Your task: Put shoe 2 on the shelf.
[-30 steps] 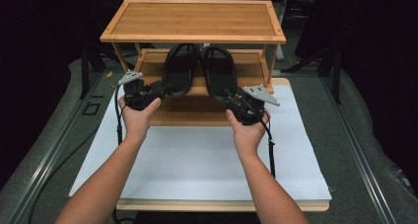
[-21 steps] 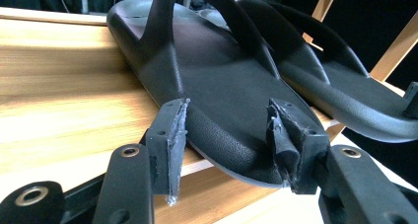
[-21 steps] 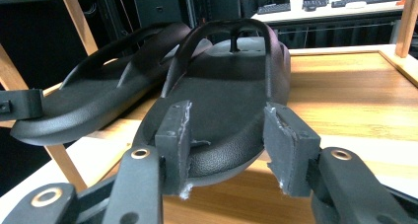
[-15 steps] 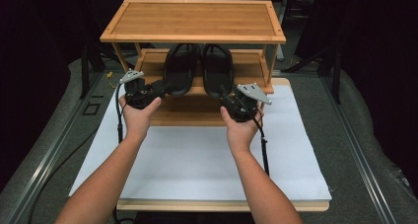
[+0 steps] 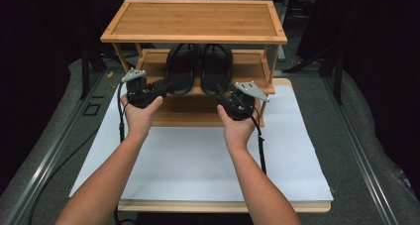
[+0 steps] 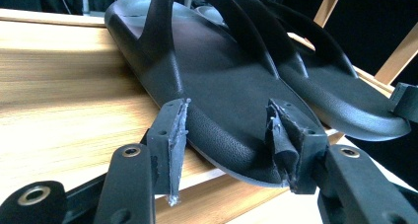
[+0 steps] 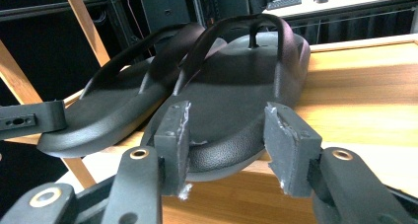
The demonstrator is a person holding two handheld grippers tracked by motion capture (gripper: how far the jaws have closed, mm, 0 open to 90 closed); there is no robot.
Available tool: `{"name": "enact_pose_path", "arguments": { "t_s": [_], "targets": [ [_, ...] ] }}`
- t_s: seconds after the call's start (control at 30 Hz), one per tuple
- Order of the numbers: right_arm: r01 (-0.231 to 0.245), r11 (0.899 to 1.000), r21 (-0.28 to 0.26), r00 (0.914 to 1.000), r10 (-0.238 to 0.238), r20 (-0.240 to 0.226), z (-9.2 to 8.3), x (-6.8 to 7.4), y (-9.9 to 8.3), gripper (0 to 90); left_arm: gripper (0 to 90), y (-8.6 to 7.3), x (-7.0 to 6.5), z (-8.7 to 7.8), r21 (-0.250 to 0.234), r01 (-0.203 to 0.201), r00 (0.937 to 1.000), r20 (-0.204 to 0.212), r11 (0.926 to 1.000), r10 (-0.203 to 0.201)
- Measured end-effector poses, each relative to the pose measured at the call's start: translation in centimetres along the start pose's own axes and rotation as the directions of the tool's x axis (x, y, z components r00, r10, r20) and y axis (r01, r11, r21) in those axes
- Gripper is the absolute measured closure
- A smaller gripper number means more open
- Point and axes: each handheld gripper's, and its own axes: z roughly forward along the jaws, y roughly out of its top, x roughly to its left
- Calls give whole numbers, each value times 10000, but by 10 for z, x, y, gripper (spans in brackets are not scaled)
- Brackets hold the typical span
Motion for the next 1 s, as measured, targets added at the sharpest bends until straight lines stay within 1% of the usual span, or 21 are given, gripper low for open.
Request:
{"name": "enact_pose_path", "arguments": {
  "t_s": [0.07,0.17,0.27,0.37,0.43,0.5,0.6,0.67,0.7,0.77,0.83,0.97,1.0],
  "targets": [
    [77,10000,36,10000,-77,-34,1,1,0,533,502,0,-1,1,-1,34,10000,-16,10000,-34],
    [116,9999,44,9999,-116,44,3,3,0,532,502,0,-3,2,-13,68,10000,-8,10000,-68],
    [9,9999,165,9999,-7,-120,5,3,2,531,503,1,-3,4,18,170,9998,87,9999,-170],
    [32,9998,172,9998,-28,-216,7,5,1,529,503,1,-6,6,13,92,9999,81,10000,-92],
    [61,9998,190,9997,-56,-255,8,6,1,527,503,1,-6,7,-18,157,9998,100,9999,-157],
    [47,9998,169,9999,-45,-114,8,6,1,527,503,1,-6,6,10,131,9998,120,9999,-131],
    [31,9998,185,9997,-27,-233,8,6,1,525,502,1,-4,6,-15,140,9997,219,9999,-140],
    [-8,9998,206,9998,12,-183,7,6,2,518,506,1,-4,4,-73,108,9997,239,9999,-106],
    [-107,9997,213,9997,111,-194,7,5,2,511,507,0,-4,3,-117,89,9997,237,9999,-86],
    [-131,9997,212,9995,137,-280,4,2,4,497,497,0,-4,1,-158,14,9997,227,9999,-10],
    [-137,9998,144,9998,139,-156,2,1,5,491,487,-1,-4,-3,-257,-1,9999,162,9997,5],
    [-11,10000,9,9996,11,-265,-5,-1,8,483,475,-2,-1,-10,-339,-138,9999,40,9993,140],
    [146,9999,-26,9996,-147,-244,-7,-1,8,481,473,-3,0,-11,-347,-146,9999,29,9993,147]
  ]
}}
